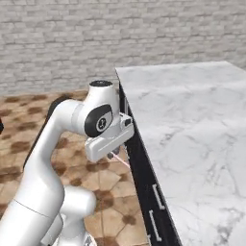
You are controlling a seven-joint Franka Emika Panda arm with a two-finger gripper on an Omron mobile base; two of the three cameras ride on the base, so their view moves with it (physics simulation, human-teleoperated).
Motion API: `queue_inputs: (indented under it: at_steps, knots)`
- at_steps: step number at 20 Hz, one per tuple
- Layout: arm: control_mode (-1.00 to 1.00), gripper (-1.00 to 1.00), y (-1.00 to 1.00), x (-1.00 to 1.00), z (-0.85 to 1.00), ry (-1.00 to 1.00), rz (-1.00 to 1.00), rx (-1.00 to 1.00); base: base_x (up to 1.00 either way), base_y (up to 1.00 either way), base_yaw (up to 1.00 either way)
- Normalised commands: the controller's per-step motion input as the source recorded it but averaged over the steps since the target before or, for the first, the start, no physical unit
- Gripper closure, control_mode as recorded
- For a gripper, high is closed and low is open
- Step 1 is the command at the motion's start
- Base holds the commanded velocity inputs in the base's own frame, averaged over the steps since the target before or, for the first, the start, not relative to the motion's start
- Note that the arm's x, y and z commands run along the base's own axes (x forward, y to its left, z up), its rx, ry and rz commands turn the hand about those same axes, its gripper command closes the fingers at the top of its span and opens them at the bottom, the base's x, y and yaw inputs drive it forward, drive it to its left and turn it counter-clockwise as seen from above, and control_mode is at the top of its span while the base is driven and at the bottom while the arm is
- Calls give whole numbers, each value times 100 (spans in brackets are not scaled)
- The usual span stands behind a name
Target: Take a straw from the drawer in front and place it inside the glass cup on the dining counter.
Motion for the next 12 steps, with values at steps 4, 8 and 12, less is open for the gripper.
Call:
queue_inputs:
  at_steps: [4, 8, 12]
  knots:
    - [100, 100, 0, 0, 0, 0, 0, 0, 97, 25, 48]
    - [100, 100, 0, 0, 0, 0, 0, 0, 100, 14, 40]
    - [100, 100, 0, 0, 0, 0, 0, 0, 100, 1, 34]
